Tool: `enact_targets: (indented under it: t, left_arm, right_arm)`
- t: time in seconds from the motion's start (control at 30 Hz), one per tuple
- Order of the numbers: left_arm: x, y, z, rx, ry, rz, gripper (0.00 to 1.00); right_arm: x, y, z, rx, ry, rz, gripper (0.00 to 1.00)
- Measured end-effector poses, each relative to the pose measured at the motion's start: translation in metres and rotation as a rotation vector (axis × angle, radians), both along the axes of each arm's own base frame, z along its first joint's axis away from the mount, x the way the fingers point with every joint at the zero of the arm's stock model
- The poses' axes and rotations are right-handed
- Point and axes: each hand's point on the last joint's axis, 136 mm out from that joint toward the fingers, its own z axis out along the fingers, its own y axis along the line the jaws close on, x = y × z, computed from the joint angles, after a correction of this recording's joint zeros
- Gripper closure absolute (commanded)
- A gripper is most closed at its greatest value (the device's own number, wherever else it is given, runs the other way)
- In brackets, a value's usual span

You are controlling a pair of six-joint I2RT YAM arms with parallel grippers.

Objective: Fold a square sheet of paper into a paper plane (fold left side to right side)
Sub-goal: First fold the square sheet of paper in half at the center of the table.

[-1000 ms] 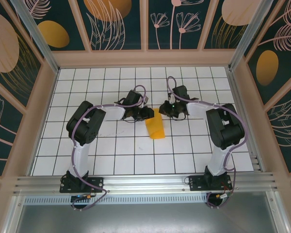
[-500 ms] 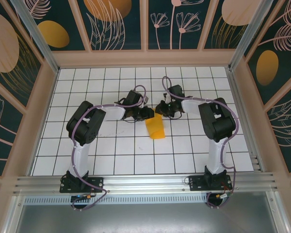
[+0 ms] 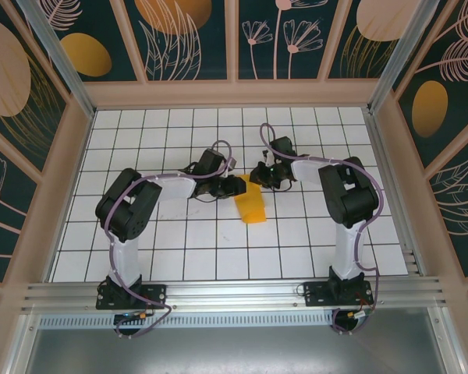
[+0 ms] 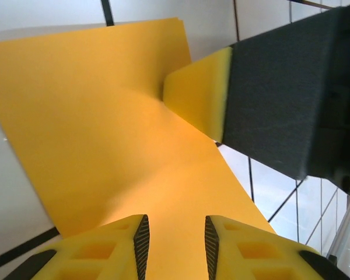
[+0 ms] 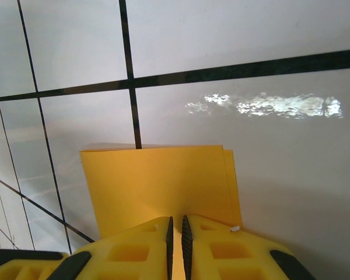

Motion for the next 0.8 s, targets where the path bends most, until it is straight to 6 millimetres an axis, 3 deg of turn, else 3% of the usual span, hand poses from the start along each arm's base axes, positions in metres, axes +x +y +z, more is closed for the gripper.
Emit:
enact_targets:
  t: [0.3, 0.8]
  left_arm:
    - [0.000, -0.005, 0.005, -0.028, -0.016, -0.016, 0.67]
    - [-0.014, -0.013, -0.011, -0.001, -0.002, -0.060, 0.67]
  right_arm:
    - [0.000, 0.001, 0.000, -0.005, -0.002, 0.001, 0.82]
    - [0.000, 0.001, -0.001, -0.012, -0.004, -0.002, 0.83]
